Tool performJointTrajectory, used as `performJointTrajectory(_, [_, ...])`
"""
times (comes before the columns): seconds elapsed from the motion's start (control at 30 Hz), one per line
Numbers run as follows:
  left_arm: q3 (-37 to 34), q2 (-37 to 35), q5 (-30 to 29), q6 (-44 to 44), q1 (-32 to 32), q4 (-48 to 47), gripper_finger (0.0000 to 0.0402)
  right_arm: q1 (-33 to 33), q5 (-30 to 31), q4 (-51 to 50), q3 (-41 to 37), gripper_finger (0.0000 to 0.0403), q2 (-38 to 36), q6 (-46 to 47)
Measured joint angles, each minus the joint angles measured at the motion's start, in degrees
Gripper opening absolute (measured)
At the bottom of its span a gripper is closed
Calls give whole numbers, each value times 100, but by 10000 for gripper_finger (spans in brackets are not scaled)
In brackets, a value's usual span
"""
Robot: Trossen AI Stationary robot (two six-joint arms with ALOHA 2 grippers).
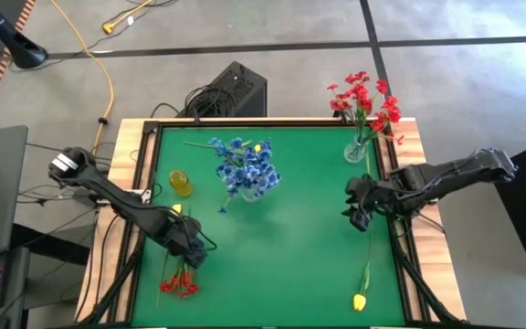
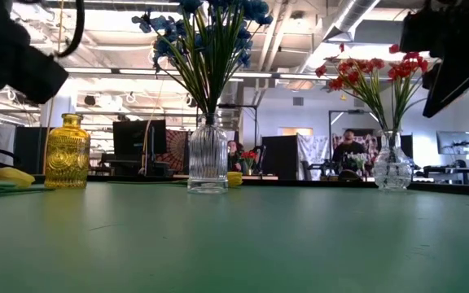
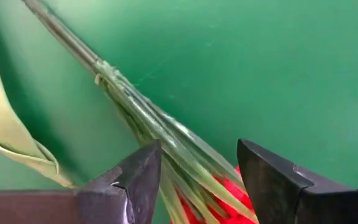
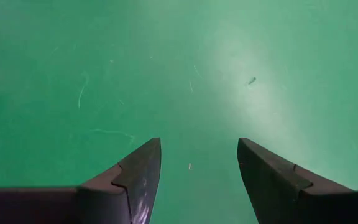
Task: Sort flowers into vase by color
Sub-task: Put the red flowers into the right transparent vase
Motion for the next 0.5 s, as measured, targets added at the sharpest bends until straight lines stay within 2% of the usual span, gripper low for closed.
performJointTrajectory(0.3, [0, 339, 57, 171, 2, 2, 199, 167, 64, 2, 0, 240, -2, 4])
performJointTrajectory(0.5, [0, 340, -225, 232, 2, 0, 194, 173, 209, 5, 0, 240, -2, 20])
